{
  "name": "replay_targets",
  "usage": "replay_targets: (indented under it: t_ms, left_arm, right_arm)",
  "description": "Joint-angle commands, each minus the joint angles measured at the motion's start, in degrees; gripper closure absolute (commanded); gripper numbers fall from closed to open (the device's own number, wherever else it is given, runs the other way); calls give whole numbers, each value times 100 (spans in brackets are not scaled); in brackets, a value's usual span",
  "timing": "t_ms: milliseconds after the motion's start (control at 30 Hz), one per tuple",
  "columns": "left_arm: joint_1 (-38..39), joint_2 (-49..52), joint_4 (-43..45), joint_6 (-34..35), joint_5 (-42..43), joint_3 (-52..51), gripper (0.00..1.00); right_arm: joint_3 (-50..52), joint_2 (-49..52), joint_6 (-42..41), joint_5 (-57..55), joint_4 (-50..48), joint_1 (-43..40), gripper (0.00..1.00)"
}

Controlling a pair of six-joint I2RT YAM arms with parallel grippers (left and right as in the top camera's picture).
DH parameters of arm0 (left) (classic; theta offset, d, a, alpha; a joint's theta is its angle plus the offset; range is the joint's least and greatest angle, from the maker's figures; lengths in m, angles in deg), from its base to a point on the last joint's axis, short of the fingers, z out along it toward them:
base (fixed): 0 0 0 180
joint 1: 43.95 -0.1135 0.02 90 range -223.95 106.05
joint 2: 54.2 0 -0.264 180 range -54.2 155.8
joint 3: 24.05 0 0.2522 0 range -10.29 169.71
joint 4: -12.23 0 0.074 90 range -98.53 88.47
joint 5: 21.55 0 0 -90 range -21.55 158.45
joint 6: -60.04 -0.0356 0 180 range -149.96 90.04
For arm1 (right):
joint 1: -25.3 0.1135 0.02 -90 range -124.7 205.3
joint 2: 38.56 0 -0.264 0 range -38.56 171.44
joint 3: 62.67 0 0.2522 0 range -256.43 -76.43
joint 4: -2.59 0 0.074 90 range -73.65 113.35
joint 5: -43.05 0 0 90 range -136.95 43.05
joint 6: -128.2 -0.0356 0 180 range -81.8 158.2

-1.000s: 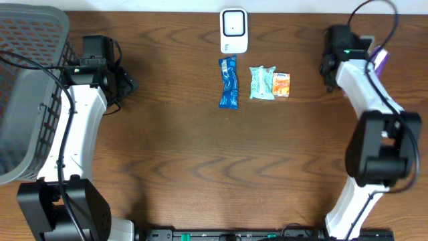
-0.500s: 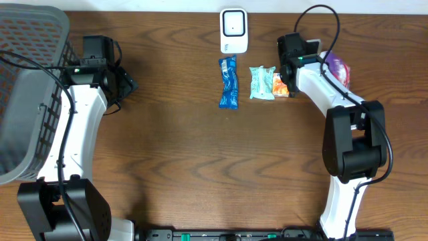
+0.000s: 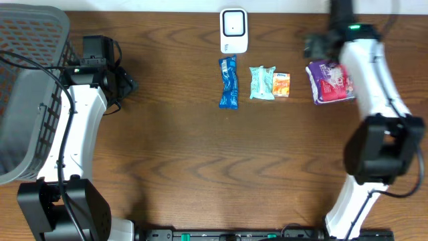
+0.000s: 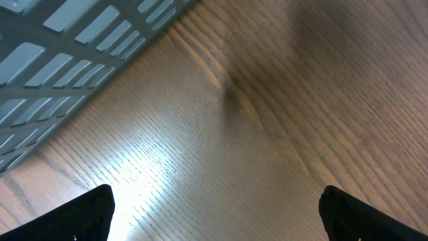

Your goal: Scan the item barcode

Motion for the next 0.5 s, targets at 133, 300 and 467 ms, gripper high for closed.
replay_targets:
  t_ms: [133, 300, 467]
  left_arm:
    - [-13, 22, -15, 68, -70, 2, 2]
    - [-13, 22, -15, 68, -70, 2, 2]
    - [-13, 22, -15, 68, -70, 2, 2]
  right_arm:
    - [520, -15, 1532, 2433, -177, -1340, 1]
    - [1215, 44, 1720, 3112, -778, -1862, 1]
    - [2081, 44, 1718, 4061, -1862, -2142, 1]
